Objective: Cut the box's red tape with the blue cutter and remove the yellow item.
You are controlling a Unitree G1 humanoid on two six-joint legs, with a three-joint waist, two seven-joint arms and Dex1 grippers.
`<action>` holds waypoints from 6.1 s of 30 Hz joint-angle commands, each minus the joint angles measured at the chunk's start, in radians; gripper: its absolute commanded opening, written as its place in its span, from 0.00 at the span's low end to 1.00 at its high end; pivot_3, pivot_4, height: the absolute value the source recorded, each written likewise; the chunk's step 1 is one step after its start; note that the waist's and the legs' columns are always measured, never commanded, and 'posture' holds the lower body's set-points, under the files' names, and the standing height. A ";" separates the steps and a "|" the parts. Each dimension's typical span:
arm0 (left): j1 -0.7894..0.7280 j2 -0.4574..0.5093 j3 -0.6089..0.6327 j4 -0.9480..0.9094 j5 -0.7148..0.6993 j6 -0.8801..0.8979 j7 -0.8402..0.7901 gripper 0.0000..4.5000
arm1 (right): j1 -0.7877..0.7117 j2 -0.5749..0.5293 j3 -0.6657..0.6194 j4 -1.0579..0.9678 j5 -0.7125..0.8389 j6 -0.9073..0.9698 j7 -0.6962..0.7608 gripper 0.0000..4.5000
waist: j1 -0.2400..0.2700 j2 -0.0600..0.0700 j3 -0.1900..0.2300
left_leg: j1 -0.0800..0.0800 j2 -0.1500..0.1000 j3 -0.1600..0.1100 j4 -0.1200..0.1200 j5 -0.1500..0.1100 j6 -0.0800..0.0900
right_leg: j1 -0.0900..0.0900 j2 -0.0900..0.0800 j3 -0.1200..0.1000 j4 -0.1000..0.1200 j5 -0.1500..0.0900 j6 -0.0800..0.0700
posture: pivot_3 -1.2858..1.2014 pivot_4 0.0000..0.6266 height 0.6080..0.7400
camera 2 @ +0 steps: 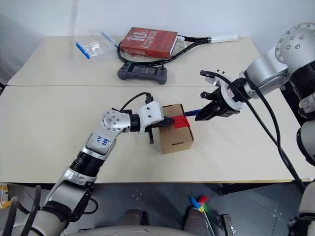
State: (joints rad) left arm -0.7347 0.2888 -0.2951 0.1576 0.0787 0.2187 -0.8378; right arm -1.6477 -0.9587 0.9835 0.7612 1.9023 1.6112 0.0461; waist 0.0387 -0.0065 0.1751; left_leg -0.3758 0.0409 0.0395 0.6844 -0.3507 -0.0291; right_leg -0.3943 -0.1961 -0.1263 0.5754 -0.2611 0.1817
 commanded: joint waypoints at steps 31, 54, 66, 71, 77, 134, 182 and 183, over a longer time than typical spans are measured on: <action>0.073 -0.016 -0.108 0.048 0.051 0.057 -0.018 0.00 | -0.256 -0.245 0.501 -0.398 0.070 0.003 0.478 0.04 | 0.014 0.000 0.000 | -0.001 0.000 0.000 0.000 -0.004 0.000 | -0.001 0.000 -0.002 -0.002 0.000 0.000 | 0.52 0.24 1.00; 0.062 -0.006 -0.105 0.060 0.047 0.049 -0.020 0.00 | -0.034 -0.158 0.246 -0.257 0.070 0.003 0.249 0.04 | 0.011 0.002 -0.001 | -0.001 0.001 0.000 0.004 -0.005 0.000 | -0.001 0.000 -0.003 0.000 0.000 0.000 | 0.52 0.24 1.00; 0.069 0.008 -0.099 0.051 0.048 0.065 -0.012 0.00 | -0.022 -0.297 0.289 -0.503 0.070 0.003 0.380 0.04 | 0.009 0.002 -0.001 | -0.002 0.001 0.001 0.005 -0.007 0.000 | -0.001 0.000 -0.003 -0.001 0.000 0.000 | 0.52 0.24 1.00; 0.062 0.006 -0.100 0.061 0.047 0.059 -0.013 0.00 | -0.038 -0.333 0.280 -0.493 0.070 0.003 0.378 0.04 | 0.010 0.003 -0.002 | -0.002 0.001 0.001 0.006 -0.007 0.000 | -0.001 0.000 -0.003 0.000 0.000 0.000 | 0.52 0.24 1.00; 0.052 0.004 -0.100 0.072 0.046 0.052 -0.014 0.00 | -0.010 -0.378 0.247 -0.494 0.070 0.003 0.368 0.04 | 0.012 0.003 -0.001 | -0.002 0.001 0.001 0.007 -0.007 0.001 | -0.001 0.000 -0.003 0.000 0.000 0.000 | 0.52 0.24 1.00; 0.034 0.029 0.161 0.008 -0.290 0.023 -0.135 0.00 | 0.961 -0.411 -0.785 -0.547 -0.406 -0.499 0.222 0.04 | 0.012 0.005 -0.003 | -0.003 0.005 0.009 0.014 -0.014 0.003 | -0.002 0.000 -0.006 0.000 0.001 0.001 | 0.52 0.24 1.00; 0.312 0.195 0.124 -0.434 -0.320 0.556 0.125 0.00 | 1.198 0.480 -0.667 -0.958 -1.696 -1.030 0.650 0.00 | -0.024 0.008 -0.003 | 0.004 0.006 0.016 0.013 -0.013 0.004 | -0.001 0.000 -0.003 0.001 0.005 0.002 | 0.52 0.24 1.00; 0.323 0.223 0.132 -0.455 -0.326 0.575 0.112 0.00 | 1.198 0.482 -0.659 -0.968 -1.703 -1.011 0.650 0.00 | -0.027 0.008 -0.003 | 0.004 0.006 0.016 0.012 -0.013 0.004 | -0.001 0.000 -0.003 0.001 0.005 0.002 | 0.52 0.24 1.00</action>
State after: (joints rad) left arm -0.4177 0.5006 -0.1571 -0.2223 -0.2057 0.7761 -0.6870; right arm -0.4512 -0.5041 0.2653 -0.1386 0.1796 0.5758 0.6566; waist 0.0120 0.0011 0.1726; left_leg -0.3719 0.0468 0.0551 0.6968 -0.3638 -0.0252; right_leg -0.3956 -0.1960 -0.1291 0.5769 -0.2564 0.1835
